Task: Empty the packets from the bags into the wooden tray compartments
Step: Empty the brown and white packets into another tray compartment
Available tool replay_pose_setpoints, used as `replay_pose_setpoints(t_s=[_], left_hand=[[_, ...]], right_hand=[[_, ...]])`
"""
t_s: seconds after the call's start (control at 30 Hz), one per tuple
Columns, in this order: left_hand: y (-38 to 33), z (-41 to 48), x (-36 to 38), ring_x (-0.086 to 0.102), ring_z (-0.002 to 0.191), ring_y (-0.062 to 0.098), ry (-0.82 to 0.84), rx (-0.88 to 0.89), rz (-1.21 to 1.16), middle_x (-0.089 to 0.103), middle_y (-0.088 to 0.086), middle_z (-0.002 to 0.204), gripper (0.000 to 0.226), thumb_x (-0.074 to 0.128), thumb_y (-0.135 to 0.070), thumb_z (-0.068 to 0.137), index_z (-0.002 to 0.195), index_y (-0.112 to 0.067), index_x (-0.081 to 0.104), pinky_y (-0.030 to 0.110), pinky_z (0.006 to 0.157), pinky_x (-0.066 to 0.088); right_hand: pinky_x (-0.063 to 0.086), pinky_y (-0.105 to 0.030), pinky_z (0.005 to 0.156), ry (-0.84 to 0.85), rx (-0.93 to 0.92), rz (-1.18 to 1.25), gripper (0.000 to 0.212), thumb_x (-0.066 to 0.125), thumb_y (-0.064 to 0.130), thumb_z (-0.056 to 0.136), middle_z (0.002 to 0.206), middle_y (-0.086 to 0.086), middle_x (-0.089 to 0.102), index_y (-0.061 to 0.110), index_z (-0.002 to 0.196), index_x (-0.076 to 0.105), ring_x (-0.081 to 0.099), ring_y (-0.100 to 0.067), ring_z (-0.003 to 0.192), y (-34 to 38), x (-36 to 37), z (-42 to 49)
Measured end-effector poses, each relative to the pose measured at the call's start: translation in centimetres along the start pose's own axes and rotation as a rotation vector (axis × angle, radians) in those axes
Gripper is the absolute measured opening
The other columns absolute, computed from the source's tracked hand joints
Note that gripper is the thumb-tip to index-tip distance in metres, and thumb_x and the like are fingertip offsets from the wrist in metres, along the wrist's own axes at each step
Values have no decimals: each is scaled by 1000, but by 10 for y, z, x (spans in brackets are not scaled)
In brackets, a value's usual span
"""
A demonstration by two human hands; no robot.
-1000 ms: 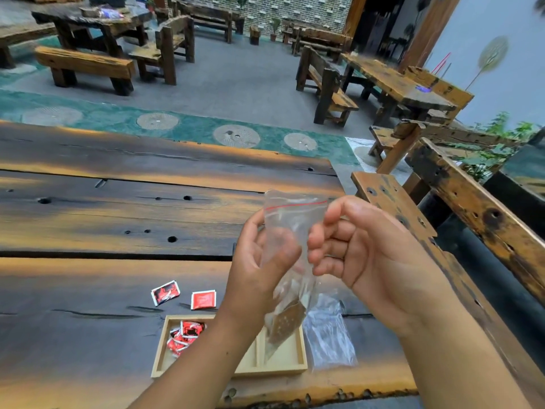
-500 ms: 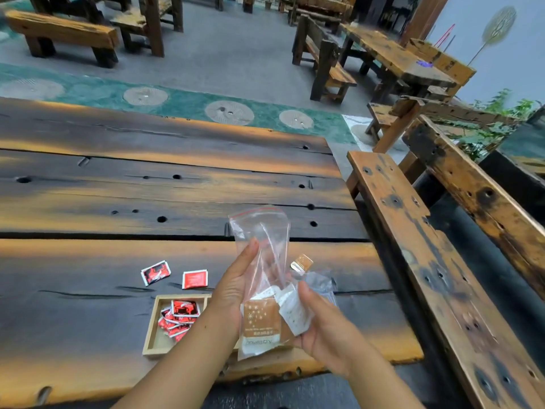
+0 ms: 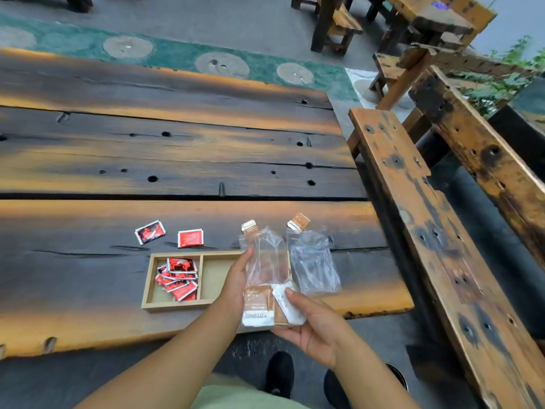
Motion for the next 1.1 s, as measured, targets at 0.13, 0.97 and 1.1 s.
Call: replay_pose_setpoints(t_s=[0.13, 0.97, 1.1], left_hand=[[24, 9, -12, 67, 94, 42, 50, -88, -71, 60, 31, 116, 79, 59, -47, 82, 140, 5, 47, 48, 84, 56], [39, 28, -30, 53, 120, 45, 37, -144, -87, 52, 29, 135, 90, 69, -53, 73, 140, 2, 48, 52, 106, 41], [38, 23, -30, 47, 125, 44, 21, -125, -81, 42, 30, 147, 94, 71, -57, 71, 143, -2, 47, 56, 113, 30]], right_hand=[[65, -40, 68, -37, 31, 41, 31, 65, 14, 94, 110, -26, 74, -5, 118, 65, 75, -32, 85, -13, -10, 1], [65, -40, 71, -96, 33, 102, 23, 60, 12, 99, 104, -25, 76, -3, 116, 62, 76, -34, 88, -17, -13, 3], [64, -40, 72, -87, 42, 108, 24, 59, 11, 99, 104, -27, 75, -6, 117, 61, 76, -36, 88, -17, -12, 3]])
Point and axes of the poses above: each hand's wrist, its own z-axis towards the middle knuckle, its own x-axis out of the palm, y = z × x, the point moved 8 cm from there along z, towards the middle knuckle
